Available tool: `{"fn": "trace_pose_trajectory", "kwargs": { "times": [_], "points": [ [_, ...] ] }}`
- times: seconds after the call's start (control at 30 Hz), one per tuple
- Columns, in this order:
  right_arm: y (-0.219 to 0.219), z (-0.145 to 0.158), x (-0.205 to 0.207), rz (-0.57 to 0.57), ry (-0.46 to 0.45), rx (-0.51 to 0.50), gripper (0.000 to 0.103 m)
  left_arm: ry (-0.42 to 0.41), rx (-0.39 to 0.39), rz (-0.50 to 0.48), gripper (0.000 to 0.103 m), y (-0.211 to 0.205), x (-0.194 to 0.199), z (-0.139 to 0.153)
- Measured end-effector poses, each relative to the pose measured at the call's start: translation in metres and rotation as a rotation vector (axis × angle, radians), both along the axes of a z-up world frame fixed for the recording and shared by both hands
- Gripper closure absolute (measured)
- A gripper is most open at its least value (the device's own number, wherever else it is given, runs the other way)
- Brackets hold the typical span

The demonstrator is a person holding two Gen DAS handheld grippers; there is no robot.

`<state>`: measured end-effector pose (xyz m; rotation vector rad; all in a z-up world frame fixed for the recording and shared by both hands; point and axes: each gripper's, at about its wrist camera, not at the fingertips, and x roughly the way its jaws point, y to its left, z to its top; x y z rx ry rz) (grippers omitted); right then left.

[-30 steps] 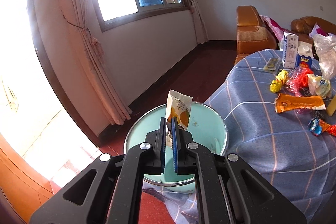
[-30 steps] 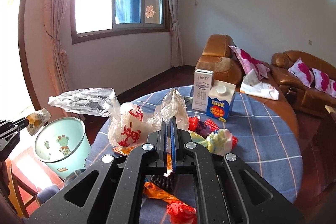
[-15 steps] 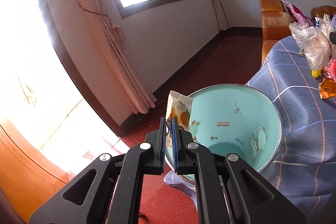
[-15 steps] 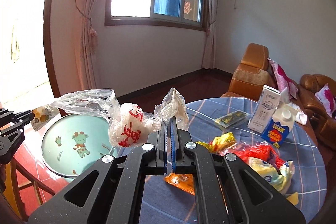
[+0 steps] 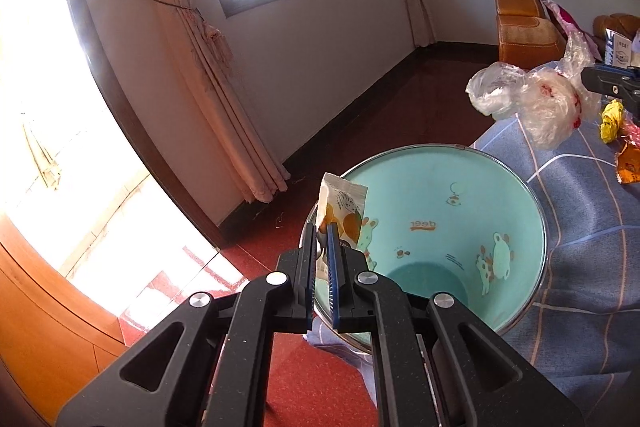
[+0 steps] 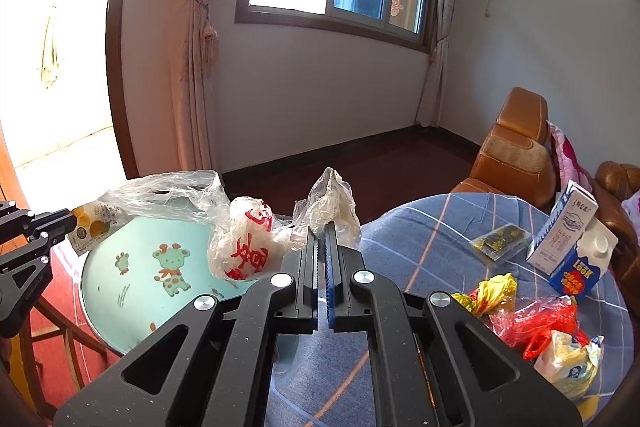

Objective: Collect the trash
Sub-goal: 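Open the left gripper over the bin to drop the white wrapper, then grasp the orange snack wrapper with the left gripper while the right gripper grasps the red candy wrapper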

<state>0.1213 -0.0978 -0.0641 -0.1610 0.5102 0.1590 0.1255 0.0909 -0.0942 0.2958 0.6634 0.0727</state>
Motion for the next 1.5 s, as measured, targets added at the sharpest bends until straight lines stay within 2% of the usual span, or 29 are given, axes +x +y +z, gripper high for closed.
{"fn": "trace_pose_trajectory", "kwargs": {
  "times": [0.23,0.37,0.43,0.47,0.5,0.53,0.6,0.77,0.97,1.07,1.23,1.3,1.43,1.5],
  "points": [
    [0.011,-0.015,0.01,0.026,0.036,-0.005,0.099,0.022,-0.024,-0.01,0.098,0.001,0.004,-0.009],
    [0.023,-0.022,0.017,0.055,0.058,-0.01,0.099,0.026,-0.052,-0.031,0.094,-0.001,0.004,-0.011],
    [0.027,-0.026,0.02,0.067,0.064,-0.002,0.093,0.031,-0.059,-0.031,0.092,0.0,0.006,-0.013],
    [0.028,-0.027,0.021,0.072,0.068,0.001,0.088,0.029,-0.063,-0.025,0.079,0.001,0.006,-0.013],
    [0.029,-0.029,0.022,0.071,0.07,0.002,0.077,0.025,-0.065,-0.02,0.063,0.001,0.006,-0.013],
    [0.03,-0.03,0.022,0.07,0.074,0.009,0.073,0.022,-0.067,-0.019,0.061,0.001,0.006,-0.013],
    [0.029,-0.032,0.022,0.065,0.077,0.015,0.07,0.021,-0.076,-0.017,0.06,0.002,0.006,-0.012],
    [0.02,-0.032,0.015,0.038,0.085,0.036,0.064,0.02,-0.081,-0.016,0.051,0.001,0.007,-0.012],
    [-0.019,-0.025,-0.027,-0.034,0.081,0.051,0.057,0.02,-0.086,-0.014,0.043,-0.006,0.004,-0.013],
    [-0.051,-0.023,-0.056,-0.114,0.072,0.03,0.056,0.034,-0.098,-0.018,0.042,-0.02,0.0,-0.017],
    [-0.105,-0.032,-0.106,-0.27,0.074,-0.011,0.055,0.062,-0.115,-0.094,0.041,-0.053,-0.015,-0.022],
    [-0.121,-0.034,-0.126,-0.323,0.066,-0.02,0.054,0.062,-0.105,-0.125,0.037,-0.066,-0.023,-0.023],
    [-0.151,-0.038,-0.162,-0.418,0.054,0.009,0.047,0.061,-0.097,-0.16,0.036,-0.083,-0.035,-0.024],
    [-0.162,-0.045,-0.173,-0.453,0.07,0.033,0.047,0.055,-0.088,-0.173,0.036,-0.089,-0.039,-0.023]
  ]
}}
